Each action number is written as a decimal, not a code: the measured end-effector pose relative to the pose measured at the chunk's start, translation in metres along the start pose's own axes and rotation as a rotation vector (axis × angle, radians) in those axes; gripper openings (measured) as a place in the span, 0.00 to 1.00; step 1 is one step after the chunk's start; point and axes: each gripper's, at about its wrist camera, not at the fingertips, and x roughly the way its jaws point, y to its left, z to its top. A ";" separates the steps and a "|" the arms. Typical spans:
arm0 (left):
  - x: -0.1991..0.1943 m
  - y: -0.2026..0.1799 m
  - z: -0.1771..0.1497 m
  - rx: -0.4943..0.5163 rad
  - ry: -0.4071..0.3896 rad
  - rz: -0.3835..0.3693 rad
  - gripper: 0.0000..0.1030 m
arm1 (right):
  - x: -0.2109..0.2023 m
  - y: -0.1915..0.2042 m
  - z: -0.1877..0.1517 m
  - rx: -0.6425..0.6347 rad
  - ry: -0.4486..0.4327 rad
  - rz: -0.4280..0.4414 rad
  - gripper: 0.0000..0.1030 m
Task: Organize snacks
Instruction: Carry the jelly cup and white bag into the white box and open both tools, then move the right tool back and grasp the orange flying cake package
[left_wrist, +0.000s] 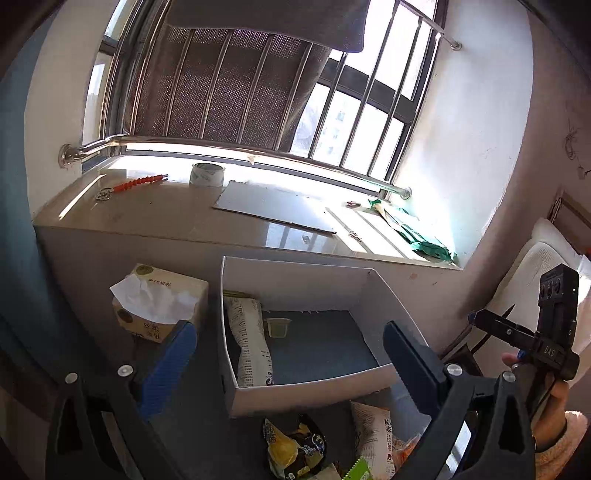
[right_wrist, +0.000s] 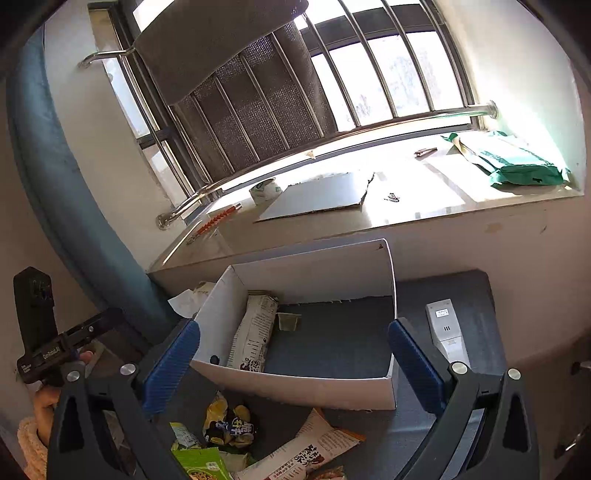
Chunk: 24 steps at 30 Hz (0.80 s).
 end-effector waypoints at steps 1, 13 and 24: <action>-0.012 -0.003 -0.005 0.015 -0.012 -0.013 1.00 | -0.012 0.004 -0.006 -0.010 -0.025 0.003 1.00; -0.116 -0.046 -0.113 0.157 -0.055 -0.026 1.00 | -0.118 0.033 -0.111 -0.129 -0.108 -0.024 1.00; -0.123 -0.032 -0.213 0.057 0.067 -0.004 1.00 | -0.120 0.008 -0.227 -0.068 0.064 -0.137 1.00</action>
